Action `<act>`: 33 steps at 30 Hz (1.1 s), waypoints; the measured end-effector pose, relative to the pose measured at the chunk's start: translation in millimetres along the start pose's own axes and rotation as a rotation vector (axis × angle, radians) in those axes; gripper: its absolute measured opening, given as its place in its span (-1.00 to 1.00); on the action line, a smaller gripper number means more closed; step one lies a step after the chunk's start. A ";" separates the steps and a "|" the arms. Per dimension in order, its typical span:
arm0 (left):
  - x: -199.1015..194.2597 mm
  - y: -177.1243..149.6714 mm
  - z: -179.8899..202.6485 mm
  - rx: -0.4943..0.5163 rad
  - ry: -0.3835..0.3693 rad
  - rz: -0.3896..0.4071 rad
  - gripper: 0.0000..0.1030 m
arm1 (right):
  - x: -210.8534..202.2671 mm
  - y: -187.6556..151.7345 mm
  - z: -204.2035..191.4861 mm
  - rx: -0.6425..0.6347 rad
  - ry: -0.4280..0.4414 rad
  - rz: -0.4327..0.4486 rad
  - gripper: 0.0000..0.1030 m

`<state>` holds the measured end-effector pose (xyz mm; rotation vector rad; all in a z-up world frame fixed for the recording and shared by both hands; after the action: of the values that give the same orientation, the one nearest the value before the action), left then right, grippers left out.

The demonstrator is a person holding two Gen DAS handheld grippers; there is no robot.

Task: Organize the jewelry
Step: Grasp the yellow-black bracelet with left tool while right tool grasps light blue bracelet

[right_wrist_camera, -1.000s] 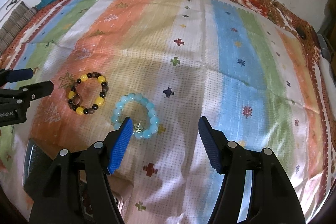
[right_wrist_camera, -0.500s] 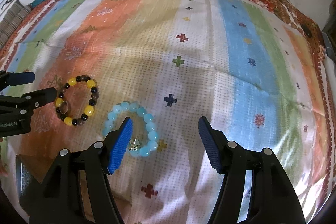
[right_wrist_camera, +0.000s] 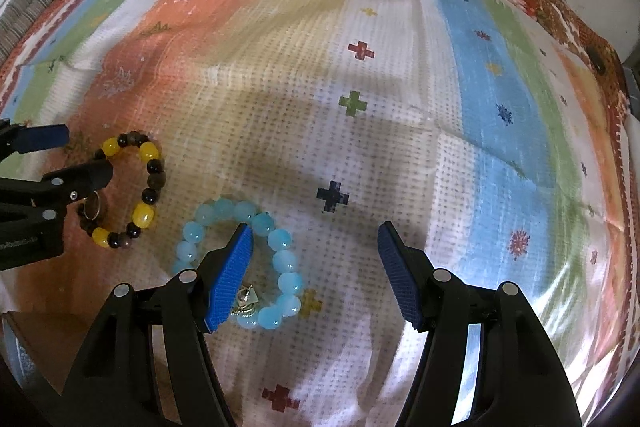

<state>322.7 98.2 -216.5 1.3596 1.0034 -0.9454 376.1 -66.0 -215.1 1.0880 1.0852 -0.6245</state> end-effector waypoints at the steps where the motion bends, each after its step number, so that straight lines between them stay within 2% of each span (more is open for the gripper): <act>1: 2.6 -0.5 -0.2 0.008 0.011 -0.007 0.19 | 0.1 0.1 0.2 0.001 0.002 0.000 0.25; 3: 4.7 -1.6 -0.7 0.025 0.027 -0.005 0.09 | 0.8 0.0 0.4 0.000 0.004 0.001 0.25; 5: 4.8 -3.4 -1.5 0.040 0.038 0.001 -0.08 | 1.8 -1.1 -1.2 -0.018 0.008 -0.003 0.08; 6: 4.6 -3.2 -2.3 0.042 0.036 0.001 -0.31 | 1.6 -1.0 -2.6 -0.034 0.003 -0.001 -0.06; 7: 4.0 -3.7 -3.0 0.047 0.038 -0.002 -0.43 | 0.6 -0.5 -4.2 -0.042 0.003 0.002 -0.29; 9: 3.7 -4.4 -4.6 0.051 0.046 -0.007 -0.79 | 0.0 0.3 -4.3 -0.040 0.010 0.003 -0.54; 10: 3.4 -5.2 -6.2 0.049 0.045 -0.007 -0.79 | 0.0 0.4 -3.5 -0.039 0.011 0.005 -0.67; 13: 2.0 -5.5 -8.0 0.044 0.040 -0.008 -0.81 | -1.0 0.7 -0.5 -0.033 0.012 0.020 -0.77; 18: -6.7 -3.4 -11.5 0.012 0.027 -0.012 -0.82 | -12.3 4.2 7.9 -0.006 0.016 0.061 -0.77; 33: -62.4 2.0 7.3 0.038 -0.019 0.079 -0.82 | -61.9 7.5 -8.1 -0.017 0.079 0.144 -0.77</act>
<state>305.2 88.5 -156.8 1.4094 0.9152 -0.9211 355.8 -61.3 -155.8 1.1725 1.0673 -0.4605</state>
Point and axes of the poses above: each gripper's, at about its wrist camera, not at the fingertips, and x roughly the way its jaws point, z to its right, y to its top, the point moved 3 cm from there along x, roughly the way its jaws point, and after that the axes turned 8 degrees about x, right-handed, at the moved point
